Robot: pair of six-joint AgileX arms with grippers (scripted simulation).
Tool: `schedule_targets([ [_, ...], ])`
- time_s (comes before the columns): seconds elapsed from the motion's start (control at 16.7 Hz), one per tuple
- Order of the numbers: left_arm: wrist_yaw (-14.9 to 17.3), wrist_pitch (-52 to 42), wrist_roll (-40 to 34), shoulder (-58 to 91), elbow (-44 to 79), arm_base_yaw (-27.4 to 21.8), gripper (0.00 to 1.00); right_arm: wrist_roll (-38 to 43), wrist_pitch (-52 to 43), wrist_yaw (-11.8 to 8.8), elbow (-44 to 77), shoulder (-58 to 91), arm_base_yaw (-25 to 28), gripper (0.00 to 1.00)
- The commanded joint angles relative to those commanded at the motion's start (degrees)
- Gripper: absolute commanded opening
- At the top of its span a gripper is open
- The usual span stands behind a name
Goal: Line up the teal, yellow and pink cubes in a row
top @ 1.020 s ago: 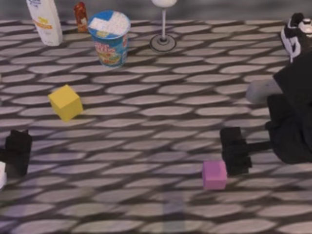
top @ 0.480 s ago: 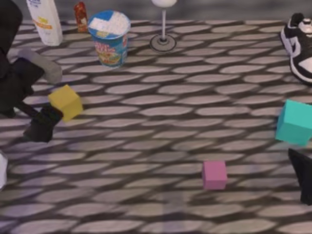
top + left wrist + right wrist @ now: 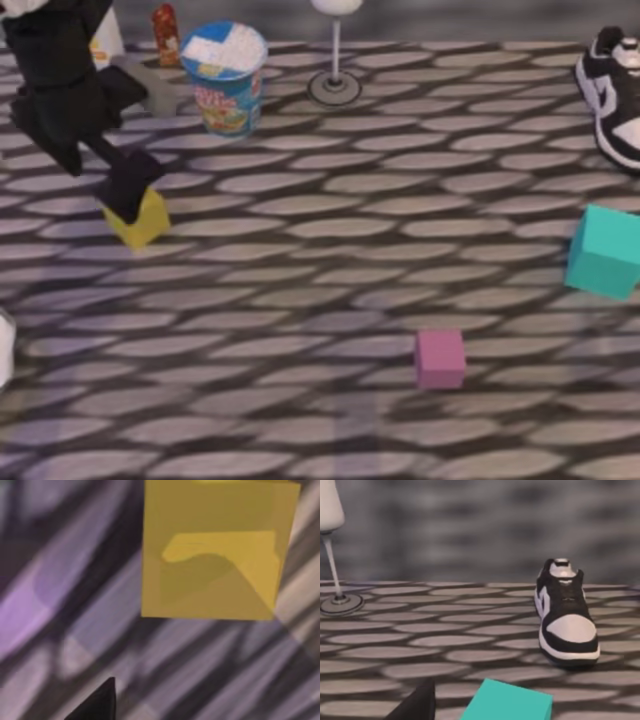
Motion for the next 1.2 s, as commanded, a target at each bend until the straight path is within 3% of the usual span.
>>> schedule_targets([
  [0.24, -0.8, 0.2, 1.6, 4.8, 7.4, -0.1, 1.0, -1.6, 3.4, 0.2, -2.6, -4.4, -4.4, 1.0],
  [0.66, -0.8, 1.2, 1.8, 5.1, 6.8, 0.0, 1.0, -1.7, 3.6, 0.2, -2.7, -4.6, -4.6, 1.0],
  [1.2, -0.8, 17.7, 1.9, 9.6, -5.1, -0.1, 1.0, -1.7, 3.6, 0.2, -2.7, -4.6, -4.6, 1.0],
])
